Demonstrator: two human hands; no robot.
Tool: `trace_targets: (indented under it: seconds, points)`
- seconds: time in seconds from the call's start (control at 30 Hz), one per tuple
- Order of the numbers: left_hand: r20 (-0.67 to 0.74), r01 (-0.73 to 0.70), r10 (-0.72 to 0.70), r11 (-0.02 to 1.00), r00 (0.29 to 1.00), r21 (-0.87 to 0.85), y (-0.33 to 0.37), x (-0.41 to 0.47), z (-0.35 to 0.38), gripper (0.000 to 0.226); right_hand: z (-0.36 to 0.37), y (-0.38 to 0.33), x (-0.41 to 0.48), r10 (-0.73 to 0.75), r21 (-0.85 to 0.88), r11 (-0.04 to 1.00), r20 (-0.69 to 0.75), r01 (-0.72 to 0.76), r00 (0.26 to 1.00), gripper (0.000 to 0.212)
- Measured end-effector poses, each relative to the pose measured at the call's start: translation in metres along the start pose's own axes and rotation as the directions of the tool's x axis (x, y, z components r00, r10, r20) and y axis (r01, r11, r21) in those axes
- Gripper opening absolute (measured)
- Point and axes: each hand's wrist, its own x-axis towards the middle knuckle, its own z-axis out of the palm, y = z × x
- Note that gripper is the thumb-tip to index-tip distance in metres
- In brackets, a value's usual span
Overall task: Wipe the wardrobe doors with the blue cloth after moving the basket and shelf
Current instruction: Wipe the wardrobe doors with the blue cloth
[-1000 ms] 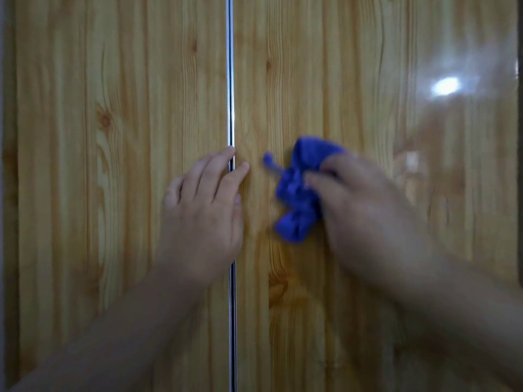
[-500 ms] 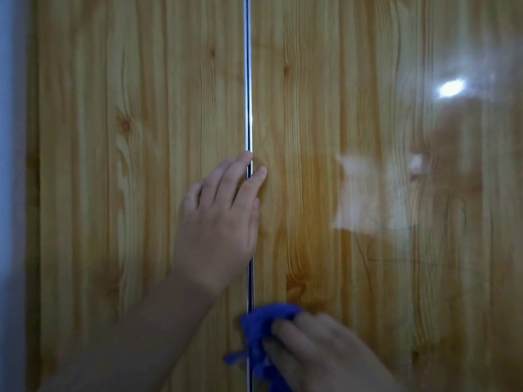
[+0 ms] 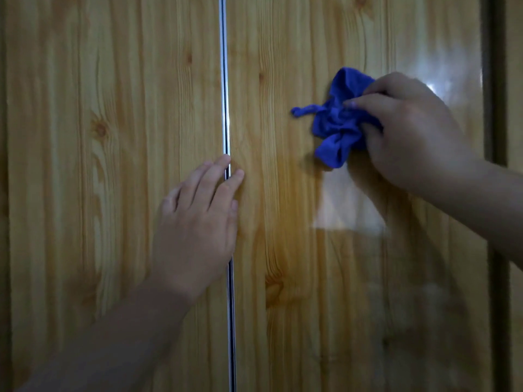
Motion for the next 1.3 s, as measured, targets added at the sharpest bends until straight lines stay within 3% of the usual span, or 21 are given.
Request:
trace_targets:
  seconds: [0.1,0.2,0.3,0.47,0.63,0.77,0.83,0.93,1.07,1.17,1.27,1.3]
  points:
    - [-0.066,-0.006,-0.001,0.995,0.998,-0.098,0.01,0.012,-0.011,0.038,-0.016,0.008,-0.004,0.049,-0.001,0.999,-0.034,-0.049,0.998,0.031]
    - [-0.126,-0.136,0.118,0.98,0.985,-0.146,0.032,0.028,-0.016,0.039,-0.031,0.007,-0.008,0.039,0.013,0.999,-0.084,-0.038,0.996,0.032]
    - [-0.093,-0.208,0.197,0.968,0.976,-0.137,0.057,0.034,-0.008,0.038,-0.032,0.011,-0.012,0.053,-0.019,0.998,-0.068,-0.055,0.996,0.032]
    - [-0.066,-0.191,0.185,0.978,0.98,-0.084,0.066,0.031,0.006,0.039,-0.017,0.014,-0.022,0.122,-0.004,0.992,0.001,-0.122,0.993,0.031]
    - [-0.068,-0.174,0.17,0.982,0.983,-0.067,0.065,0.029,0.011,0.041,0.01,-0.024,-0.082,-0.015,-0.03,0.999,0.002,0.015,1.0,0.027]
    - [-0.049,-0.155,0.151,0.984,0.987,-0.087,0.068,0.027,0.012,0.041,0.032,-0.077,-0.168,-0.131,0.149,0.983,0.159,0.107,0.979,0.026]
    - [-0.054,-0.152,0.148,0.985,0.988,-0.083,0.069,0.027,0.012,0.04,0.04,-0.097,-0.207,-0.256,0.138,0.964,0.242,0.228,0.936,0.03]
    - [-0.058,-0.158,0.154,0.985,0.986,-0.072,0.068,0.025,0.013,0.04,0.045,-0.106,-0.238,-0.314,0.158,0.948,0.346,0.275,0.884,0.04]
    - [-0.042,-0.178,0.175,0.981,0.984,-0.078,0.066,0.024,0.013,0.042,0.035,-0.085,-0.22,-0.4,0.124,0.916,0.273,0.381,0.875,0.041]
    - [-0.028,-0.165,0.163,0.983,0.986,-0.079,0.066,0.023,0.012,0.043,0.019,-0.047,-0.173,-0.291,0.191,0.948,0.187,0.256,0.938,0.018]
    - [-0.028,-0.162,0.16,0.983,0.987,-0.089,0.068,0.023,0.013,0.044,0.001,0.002,-0.112,-0.087,0.119,0.99,0.161,0.068,0.983,0.013]
    - [-0.028,-0.161,0.159,0.983,0.987,-0.092,0.068,0.023,0.013,0.044,-0.006,0.019,-0.096,-0.057,0.106,0.993,0.11,0.045,0.992,0.02]
